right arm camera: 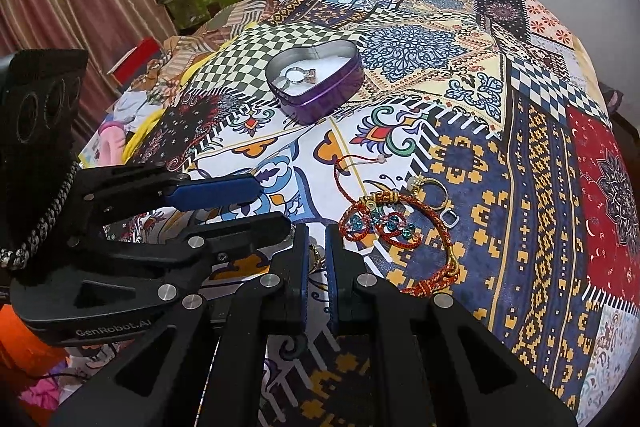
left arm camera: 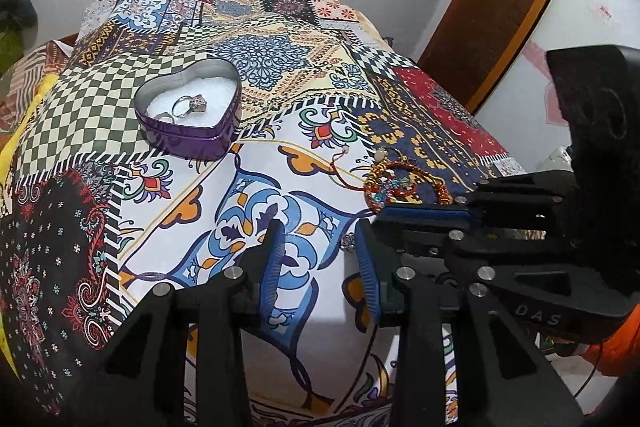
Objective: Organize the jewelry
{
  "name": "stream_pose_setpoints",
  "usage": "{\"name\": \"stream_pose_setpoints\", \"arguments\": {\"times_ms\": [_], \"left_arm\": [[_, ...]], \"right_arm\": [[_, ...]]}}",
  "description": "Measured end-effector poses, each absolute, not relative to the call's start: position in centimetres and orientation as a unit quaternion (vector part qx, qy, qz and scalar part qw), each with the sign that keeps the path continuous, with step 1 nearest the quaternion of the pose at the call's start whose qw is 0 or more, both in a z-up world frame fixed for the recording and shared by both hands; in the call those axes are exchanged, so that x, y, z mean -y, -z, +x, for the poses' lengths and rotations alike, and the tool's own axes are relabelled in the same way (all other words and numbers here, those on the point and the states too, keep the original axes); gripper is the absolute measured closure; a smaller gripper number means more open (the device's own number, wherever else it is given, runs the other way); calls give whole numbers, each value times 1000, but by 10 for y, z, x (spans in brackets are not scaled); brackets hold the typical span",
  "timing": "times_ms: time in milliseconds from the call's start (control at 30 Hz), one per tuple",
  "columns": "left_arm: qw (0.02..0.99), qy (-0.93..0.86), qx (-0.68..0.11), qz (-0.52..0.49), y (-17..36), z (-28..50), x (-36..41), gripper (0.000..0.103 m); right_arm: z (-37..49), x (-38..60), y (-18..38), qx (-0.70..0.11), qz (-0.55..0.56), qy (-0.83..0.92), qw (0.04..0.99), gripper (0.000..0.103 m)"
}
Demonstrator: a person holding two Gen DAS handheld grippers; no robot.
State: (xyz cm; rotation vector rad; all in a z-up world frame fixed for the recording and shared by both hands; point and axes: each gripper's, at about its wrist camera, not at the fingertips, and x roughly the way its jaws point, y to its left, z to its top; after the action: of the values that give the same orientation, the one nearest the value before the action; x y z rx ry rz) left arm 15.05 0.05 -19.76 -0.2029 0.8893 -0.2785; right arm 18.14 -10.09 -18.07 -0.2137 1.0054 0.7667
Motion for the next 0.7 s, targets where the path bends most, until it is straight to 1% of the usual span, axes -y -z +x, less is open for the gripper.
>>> {"name": "stream_pose_setpoints", "arguments": {"times_ms": [100,600,700], "left_arm": [[890,125,-428,-91,197,151,0,70],[889,124,-434,-81,196,151,1,70],[888,132,-437,-59,196,151,12,70]], "right_arm": [[179,103,178,-463,-105,-351,807,96],[182,131,167,-450,-89,-320,829,97],[181,133,166,-453,-87,-323,826,97]]}}
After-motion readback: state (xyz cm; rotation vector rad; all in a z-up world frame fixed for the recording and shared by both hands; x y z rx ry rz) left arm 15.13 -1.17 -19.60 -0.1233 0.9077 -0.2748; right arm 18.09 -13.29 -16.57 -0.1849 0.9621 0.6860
